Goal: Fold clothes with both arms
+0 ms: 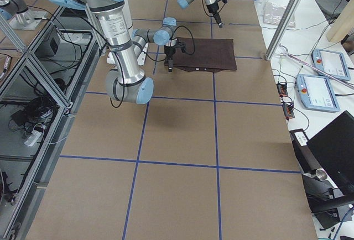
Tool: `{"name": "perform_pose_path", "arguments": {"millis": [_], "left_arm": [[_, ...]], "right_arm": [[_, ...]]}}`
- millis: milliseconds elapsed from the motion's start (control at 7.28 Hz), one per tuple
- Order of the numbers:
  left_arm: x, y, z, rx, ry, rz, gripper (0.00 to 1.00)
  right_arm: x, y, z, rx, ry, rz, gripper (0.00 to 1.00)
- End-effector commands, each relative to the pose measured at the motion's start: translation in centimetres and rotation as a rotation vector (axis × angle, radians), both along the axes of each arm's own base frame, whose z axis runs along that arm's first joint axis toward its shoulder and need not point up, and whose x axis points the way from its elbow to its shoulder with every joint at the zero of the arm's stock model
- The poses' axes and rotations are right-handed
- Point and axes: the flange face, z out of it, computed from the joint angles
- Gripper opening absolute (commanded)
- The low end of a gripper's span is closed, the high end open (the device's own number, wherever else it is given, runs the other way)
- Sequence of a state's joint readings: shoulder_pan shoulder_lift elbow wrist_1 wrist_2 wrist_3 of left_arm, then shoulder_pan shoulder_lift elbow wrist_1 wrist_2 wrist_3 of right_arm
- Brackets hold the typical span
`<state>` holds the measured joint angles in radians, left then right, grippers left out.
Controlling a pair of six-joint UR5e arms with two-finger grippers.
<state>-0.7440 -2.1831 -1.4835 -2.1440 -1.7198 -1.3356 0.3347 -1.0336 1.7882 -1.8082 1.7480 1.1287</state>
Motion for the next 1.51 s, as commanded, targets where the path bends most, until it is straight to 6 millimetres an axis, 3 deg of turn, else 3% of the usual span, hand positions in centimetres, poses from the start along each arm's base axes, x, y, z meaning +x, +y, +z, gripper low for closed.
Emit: {"name": "perform_pose_path", "arguments": {"millis": [0,137,275,550,687,824,962,1099,1236,1374], "left_arm": [[0.0,0.0,-0.1,0.001,0.001,0.0,1.0],[0.0,0.0,-0.2,0.002,0.003,0.0,1.0],[0.0,0.0,-0.2,0.001,0.003,0.001,1.0],[0.0,0.0,-0.2,0.001,0.003,0.001,1.0],[0.4,0.6,-0.4,-0.014,0.022,0.024,1.0],[-0.2,3.3,0.9,-0.178,0.118,0.097,1.0],[-2.2,6.7,1.1,-0.275,0.192,0.101,1.0],[-2.0,12.1,2.6,-0.38,0.231,0.104,1.0],[-0.8,16.2,3.1,-0.441,0.248,0.058,1.0],[3.1,20.8,3.5,-0.5,0.202,0.011,1.0]], "right_arm": [[2.4,-1.1,2.2,-0.016,0.046,0.028,1.0],[4.2,-1.7,1.8,-0.007,0.03,0.039,1.0],[4.2,-1.8,1.9,0.0,0.034,0.042,1.0],[5.7,-3.5,-0.1,0.011,-0.015,0.071,1.0],[7.0,-4.2,-2.0,0.033,-0.08,0.097,1.0],[8.4,-4.7,-4.1,0.074,-0.183,0.118,1.0],[8.6,-4.7,-4.8,0.095,-0.24,0.115,1.0],[8.6,-4.7,-5.3,0.115,-0.278,0.102,1.0],[8.7,-4.6,-5.9,0.125,-0.326,0.091,1.0],[9.0,-4.5,-5.9,0.129,-0.363,0.082,1.0]]}}
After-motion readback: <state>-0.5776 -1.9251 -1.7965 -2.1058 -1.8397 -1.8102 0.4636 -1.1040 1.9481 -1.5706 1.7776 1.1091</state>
